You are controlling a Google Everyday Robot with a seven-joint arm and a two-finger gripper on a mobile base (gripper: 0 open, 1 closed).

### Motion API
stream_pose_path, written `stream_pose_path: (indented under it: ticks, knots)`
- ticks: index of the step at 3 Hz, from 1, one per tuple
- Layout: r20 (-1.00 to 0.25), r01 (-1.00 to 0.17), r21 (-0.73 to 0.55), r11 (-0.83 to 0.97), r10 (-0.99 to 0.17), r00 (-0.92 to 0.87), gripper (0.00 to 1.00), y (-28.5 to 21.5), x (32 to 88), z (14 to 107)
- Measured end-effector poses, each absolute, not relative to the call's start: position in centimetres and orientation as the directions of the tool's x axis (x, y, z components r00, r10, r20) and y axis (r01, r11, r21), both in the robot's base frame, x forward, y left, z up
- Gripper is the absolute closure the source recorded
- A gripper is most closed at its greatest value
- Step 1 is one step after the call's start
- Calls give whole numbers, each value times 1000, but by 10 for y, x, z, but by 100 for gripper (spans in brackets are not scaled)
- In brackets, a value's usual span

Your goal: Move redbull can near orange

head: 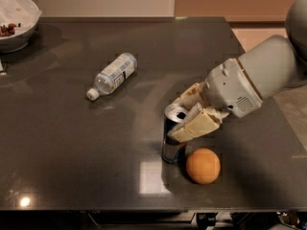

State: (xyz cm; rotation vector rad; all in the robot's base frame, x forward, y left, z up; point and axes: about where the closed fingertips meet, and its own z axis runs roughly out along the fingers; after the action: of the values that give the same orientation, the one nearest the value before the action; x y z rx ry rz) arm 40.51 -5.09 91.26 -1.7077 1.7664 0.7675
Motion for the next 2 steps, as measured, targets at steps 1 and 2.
stream_pose_path:
  ticks: [1, 2]
  knots:
    - [-731, -1000, 18, 25, -681, -30, 36, -52, 404, 909]
    - [-731, -1000, 16, 22, -682, -27, 12, -50, 403, 910]
